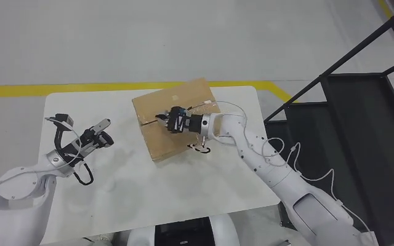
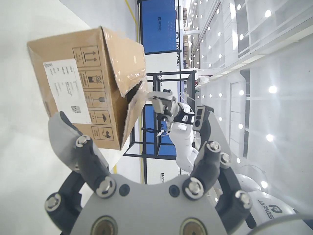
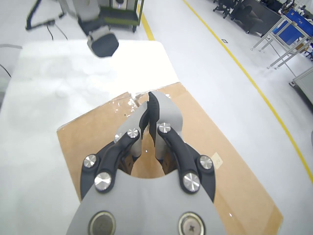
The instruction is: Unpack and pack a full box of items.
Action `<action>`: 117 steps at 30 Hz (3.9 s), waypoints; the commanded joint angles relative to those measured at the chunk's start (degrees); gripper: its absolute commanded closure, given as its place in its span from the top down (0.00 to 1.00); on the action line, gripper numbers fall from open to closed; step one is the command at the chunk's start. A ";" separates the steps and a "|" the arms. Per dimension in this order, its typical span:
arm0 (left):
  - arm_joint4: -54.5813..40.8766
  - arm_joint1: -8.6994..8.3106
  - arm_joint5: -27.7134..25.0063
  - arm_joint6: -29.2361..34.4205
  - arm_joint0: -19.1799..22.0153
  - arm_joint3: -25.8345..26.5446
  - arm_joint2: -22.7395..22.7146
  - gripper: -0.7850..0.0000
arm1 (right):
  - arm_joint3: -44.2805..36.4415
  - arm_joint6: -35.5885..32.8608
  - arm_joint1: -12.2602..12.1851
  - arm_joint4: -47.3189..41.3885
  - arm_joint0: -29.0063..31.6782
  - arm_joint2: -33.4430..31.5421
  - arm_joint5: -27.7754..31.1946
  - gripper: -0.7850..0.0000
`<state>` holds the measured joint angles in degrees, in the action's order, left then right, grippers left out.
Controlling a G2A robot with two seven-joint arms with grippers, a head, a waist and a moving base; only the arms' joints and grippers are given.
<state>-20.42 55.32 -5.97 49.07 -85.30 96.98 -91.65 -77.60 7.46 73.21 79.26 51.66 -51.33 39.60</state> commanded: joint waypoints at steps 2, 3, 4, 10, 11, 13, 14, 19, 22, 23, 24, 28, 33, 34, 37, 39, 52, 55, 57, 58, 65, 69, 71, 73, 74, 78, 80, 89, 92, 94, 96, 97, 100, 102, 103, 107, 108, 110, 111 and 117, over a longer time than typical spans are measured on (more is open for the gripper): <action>-0.35 0.32 -0.44 2.34 2.98 -2.41 3.74 1.00 | -0.20 -0.58 -0.36 -2.53 0.51 -2.00 0.66 0.00; -0.15 0.48 -0.58 2.76 4.23 -3.71 5.18 1.00 | -0.32 -0.76 -0.43 -2.97 0.71 -2.40 0.72 0.00; 0.19 0.65 -0.77 3.02 5.60 -4.92 6.61 1.00 | -0.46 -1.06 -0.50 -3.14 0.89 -2.71 0.63 0.00; 1.96 1.93 -1.45 2.96 13.13 -12.82 14.49 1.00 | -1.56 -0.34 -0.62 -6.57 1.93 -4.69 -0.67 0.00; 2.20 2.14 -1.72 2.70 14.04 -13.86 15.49 1.00 | -1.82 0.09 -0.61 -7.39 2.07 -5.10 -1.13 0.00; 2.27 2.57 -2.34 2.35 15.53 -15.75 17.32 1.00 | -2.37 1.00 -0.57 -8.74 2.39 -5.80 -2.20 0.00; 2.27 2.77 -2.64 2.30 16.20 -16.58 18.15 1.00 | -2.63 1.50 -0.55 -9.37 2.58 -6.05 -2.55 0.00; 2.76 3.68 -3.42 2.04 18.93 -20.04 21.82 1.00 | -3.47 2.58 -0.32 -11.04 3.23 -6.44 -4.56 0.00; 3.52 4.14 -3.61 1.76 20.36 -21.92 23.60 0.36 | -3.28 2.23 0.11 -11.33 3.18 -5.27 -6.21 0.00; 3.47 4.28 -3.74 1.62 20.69 -22.45 23.99 0.10 | -3.12 2.02 0.30 -11.28 3.01 -4.70 -6.67 0.00; 3.54 4.39 -3.85 1.65 20.96 -22.87 24.35 0.00 | -2.88 1.55 0.48 -10.74 2.73 -4.12 -7.37 0.00; 4.38 4.54 -4.20 1.99 21.46 -23.72 24.97 0.00 | -1.12 0.77 1.39 -9.92 1.73 -1.23 -9.03 0.00; 4.74 4.17 -4.82 1.69 20.39 -22.56 23.34 0.00 | 1.61 -0.06 2.58 -9.10 0.22 2.12 -10.10 0.00; 3.70 4.04 -5.33 1.50 19.76 -21.89 22.45 0.06 | 2.12 -0.28 2.78 -8.87 -0.01 2.65 -10.36 0.00; 1.23 3.37 -7.59 1.60 17.44 -20.45 18.65 1.00 | 3.17 -0.71 3.07 -8.99 -0.29 3.09 -10.09 0.00; -0.27 2.97 -8.56 1.98 15.86 -18.64 16.43 1.00 | 3.68 -0.91 3.21 -8.95 -0.27 3.46 -9.74 0.00; -2.07 1.31 -8.70 -0.37 5.98 -10.31 6.02 1.00 | 6.61 -1.48 5.09 -8.70 -1.46 7.17 -9.23 0.00; -2.25 1.09 -8.53 -0.12 4.81 -9.34 4.52 1.00 | 8.06 -1.51 5.60 -8.67 -2.01 7.88 -9.68 0.00; -2.37 0.97 -8.42 -0.08 4.05 -8.76 3.67 1.00 | 9.08 -1.31 5.97 -8.58 -2.38 8.35 -10.12 0.00; -2.47 0.94 -8.34 -0.01 3.79 -8.64 3.39 1.00 | 9.44 -1.22 6.10 -8.55 -2.50 8.51 -10.31 0.00; -3.18 0.65 -8.08 0.27 0.79 -6.89 0.90 1.00 | 12.89 -0.65 7.50 -8.10 -3.87 10.35 -11.43 0.00; -3.44 0.54 -7.87 0.37 -0.61 -5.78 -0.15 1.00 | 14.92 -0.49 8.24 -8.11 -4.75 10.99 -11.65 0.00; -3.48 0.52 -7.74 0.40 -0.96 -5.40 -0.45 1.00 | 15.65 -0.47 8.56 -8.11 -5.07 11.24 -11.67 0.00; -3.53 0.51 -7.62 0.30 -1.15 -5.12 -0.65 1.00 | 16.18 -0.57 8.79 -8.12 -5.30 11.41 -11.62 0.00; -3.61 0.51 -7.54 0.26 -1.25 -4.89 -0.69 1.00 | 16.47 -0.84 8.92 -8.16 -5.46 11.50 -11.47 0.00; -3.60 0.53 -7.41 0.26 -1.48 -4.27 -0.68 1.00 | 16.77 -1.66 9.30 -9.12 -5.87 11.32 -10.58 1.00; -3.65 0.55 -7.46 0.28 -1.52 -4.16 -0.62 1.00 | 16.22 -1.63 9.28 -9.78 -5.86 10.76 -9.79 1.00; -3.94 0.72 -7.29 0.28 -1.66 -4.11 0.34 1.00 | 11.93 -1.16 8.39 -14.90 -4.26 7.09 -1.90 1.00; -4.07 0.76 -7.16 0.39 -1.63 -4.09 0.62 1.00 | 11.78 -0.52 8.32 -18.13 -4.21 6.15 1.83 1.00; -4.08 0.78 -7.12 0.43 -1.63 -4.12 0.64 1.00 | 11.33 -0.20 8.20 -18.12 -4.49 5.45 2.63 1.00; -4.14 0.78 -7.04 0.43 -1.67 -4.10 0.57 1.00 | 11.00 -0.55 7.76 -16.04 -4.68 4.36 2.72 1.00; -4.11 0.78 -6.94 0.37 -1.73 -4.09 0.51 1.00 | 10.95 -1.47 7.29 -13.89 -4.57 3.31 1.80 1.00; -3.83 0.77 -6.57 0.70 -1.82 -3.98 0.66 1.00 | 10.97 -3.53 6.39 -12.93 -3.30 1.26 2.32 1.00; -3.64 0.80 -6.26 0.88 -1.67 -3.77 1.12 1.00 | 10.91 -5.37 5.91 -14.76 -2.08 -0.08 3.52 1.00; -3.53 0.83 -6.14 0.85 -1.55 -3.68 1.38 1.00 | 11.07 -6.82 5.75 -16.42 -1.59 -0.58 4.20 1.00; -3.35 0.94 -5.97 0.71 -0.96 -3.40 2.23 1.00 | 12.65 -12.55 5.68 -25.78 -0.58 -1.69 5.87 1.00; -3.28 0.96 -5.91 0.66 -0.82 -3.34 2.37 1.00 | 13.12 -13.57 5.75 -27.89 -0.40 -1.68 6.00 1.00; -3.14 0.98 -5.86 0.64 -0.65 -3.27 2.52 1.00 | 14.51 -16.90 5.94 -31.64 -0.80 -1.28 6.35 1.00; -3.05 0.98 -5.89 0.62 -0.61 -3.30 2.53 1.00 | 15.02 -18.21 6.05 -32.63 -1.07 -0.95 6.23 1.00; -2.95 0.93 -5.64 0.86 -0.65 -3.17 2.13 1.00 | 16.28 -20.62 6.65 -36.08 -2.69 0.14 6.12 1.00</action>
<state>-23.29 56.26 -11.65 49.94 -85.94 93.77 -89.41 -61.14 -13.68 79.82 43.25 49.18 -51.12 45.55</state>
